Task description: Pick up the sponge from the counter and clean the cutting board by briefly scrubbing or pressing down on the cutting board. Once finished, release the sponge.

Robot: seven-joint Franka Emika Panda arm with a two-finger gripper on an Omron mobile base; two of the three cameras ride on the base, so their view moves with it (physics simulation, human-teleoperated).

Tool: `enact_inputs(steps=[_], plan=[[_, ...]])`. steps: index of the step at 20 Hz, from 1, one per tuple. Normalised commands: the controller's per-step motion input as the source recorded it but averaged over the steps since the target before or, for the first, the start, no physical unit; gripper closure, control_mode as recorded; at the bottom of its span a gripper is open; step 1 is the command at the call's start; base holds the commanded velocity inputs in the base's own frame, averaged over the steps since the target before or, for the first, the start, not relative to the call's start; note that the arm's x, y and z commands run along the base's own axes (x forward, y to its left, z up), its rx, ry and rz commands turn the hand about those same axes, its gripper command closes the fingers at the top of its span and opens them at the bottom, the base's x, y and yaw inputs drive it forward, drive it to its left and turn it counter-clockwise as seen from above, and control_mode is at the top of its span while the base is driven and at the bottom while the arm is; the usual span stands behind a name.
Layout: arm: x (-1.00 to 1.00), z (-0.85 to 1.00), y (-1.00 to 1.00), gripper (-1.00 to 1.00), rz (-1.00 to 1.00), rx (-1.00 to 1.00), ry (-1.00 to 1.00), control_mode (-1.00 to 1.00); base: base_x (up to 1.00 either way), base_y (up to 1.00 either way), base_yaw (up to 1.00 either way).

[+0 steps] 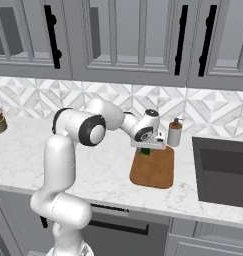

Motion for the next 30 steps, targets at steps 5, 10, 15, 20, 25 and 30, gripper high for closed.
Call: enact_inputs(steps=[5,10,15,20,25,30], plan=[[0.00,0.00,-0.50,1.00,0.00,-0.01,-0.02,-1.00,0.00,0.00,0.00],[0.00,0.00,-0.57,1.00,0.00,0.00,-0.03,-1.00,0.00,0.00,0.00],[-0.34,-0.01,-0.44,1.00,0.00,-0.01,-0.08,-1.00,0.00,0.00,0.00],[-0.84,-0.12,-0.04,1.00,0.02,0.00,-0.08,-1.00,0.00,0.00,0.00],[-0.59,-0.15,0.04,1.00,0.05,0.00,-0.03,-1.00,0.00,0.00,0.00],[-0.12,-0.08,0.53,1.00,0.04,-0.01,0.00,-1.00,0.00,0.00,0.00]])
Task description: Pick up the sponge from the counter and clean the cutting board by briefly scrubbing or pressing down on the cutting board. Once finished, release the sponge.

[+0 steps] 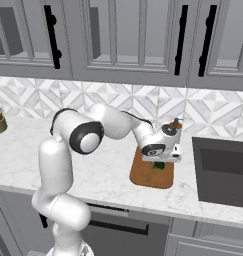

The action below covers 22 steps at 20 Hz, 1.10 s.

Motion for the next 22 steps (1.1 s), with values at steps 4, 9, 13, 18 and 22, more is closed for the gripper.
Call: enact_inputs(steps=[4,9,13,18,22], plan=[[-0.13,-0.02,0.78,1.00,0.00,0.00,0.00,-1.00,0.00,0.00,0.00],[-0.35,-0.03,0.80,1.00,0.00,0.00,0.00,-1.00,0.00,0.00,0.00],[-0.50,-0.06,0.68,1.00,0.00,0.00,-0.01,-1.00,0.00,0.00,0.00],[-0.58,-0.25,0.16,1.00,-0.03,0.00,-0.04,-1.00,0.00,0.00,0.00],[0.00,-0.22,-0.43,1.00,-0.06,0.00,0.00,-1.00,0.00,0.00,0.00]])
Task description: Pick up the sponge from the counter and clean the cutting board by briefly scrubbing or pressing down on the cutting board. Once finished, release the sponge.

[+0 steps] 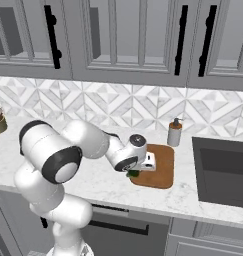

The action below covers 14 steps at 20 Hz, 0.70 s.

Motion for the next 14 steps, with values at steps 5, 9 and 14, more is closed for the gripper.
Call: enact_inputs(steps=[5,9,14], plan=[[0.00,-0.02,-0.48,1.00,-0.01,0.00,0.00,-1.00,0.00,0.00,0.00],[-0.23,0.00,-0.29,1.00,0.00,0.01,0.00,-1.00,0.00,0.00,0.00],[-0.78,0.00,-0.01,1.00,0.00,0.11,0.00,-1.00,0.00,0.00,0.00]])
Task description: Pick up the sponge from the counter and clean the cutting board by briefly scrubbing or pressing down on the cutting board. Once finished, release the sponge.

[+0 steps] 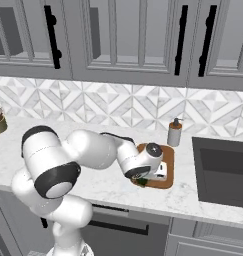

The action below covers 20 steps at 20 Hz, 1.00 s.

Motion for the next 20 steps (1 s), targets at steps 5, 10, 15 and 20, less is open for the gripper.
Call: enact_inputs(steps=[5,10,15,20], plan=[[-0.05,-0.01,-0.37,1.00,0.00,0.01,0.00,-1.00,0.00,0.00,0.00],[0.20,0.00,-0.52,1.00,0.00,0.00,0.00,-1.00,0.00,0.00,0.00],[0.17,0.00,-0.54,1.00,0.00,0.00,0.00,-1.00,0.00,0.00,0.00],[0.08,-0.08,-0.61,1.00,0.00,0.00,0.00,-1.00,0.00,0.00,0.00]])
